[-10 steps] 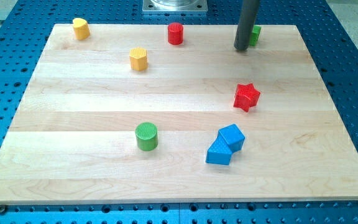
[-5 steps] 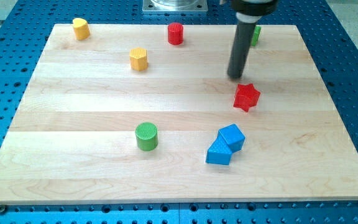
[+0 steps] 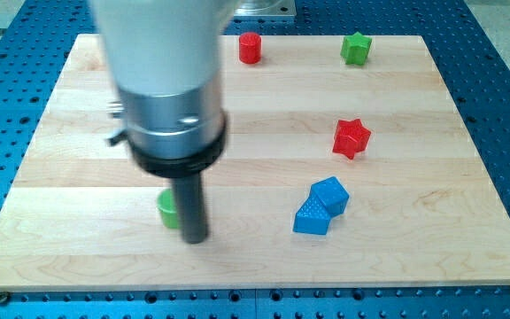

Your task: Place the green circle at the center left of the board

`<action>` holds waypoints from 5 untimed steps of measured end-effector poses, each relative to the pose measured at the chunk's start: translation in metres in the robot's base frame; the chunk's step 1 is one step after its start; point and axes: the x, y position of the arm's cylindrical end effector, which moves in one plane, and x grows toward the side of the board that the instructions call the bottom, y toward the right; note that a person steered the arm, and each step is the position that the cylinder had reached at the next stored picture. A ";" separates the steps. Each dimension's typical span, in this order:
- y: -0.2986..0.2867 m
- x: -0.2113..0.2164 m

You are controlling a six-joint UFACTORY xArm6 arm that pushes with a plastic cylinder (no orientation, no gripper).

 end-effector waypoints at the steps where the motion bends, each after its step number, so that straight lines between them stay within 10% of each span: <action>1: -0.035 -0.060; 5: -0.104 -0.135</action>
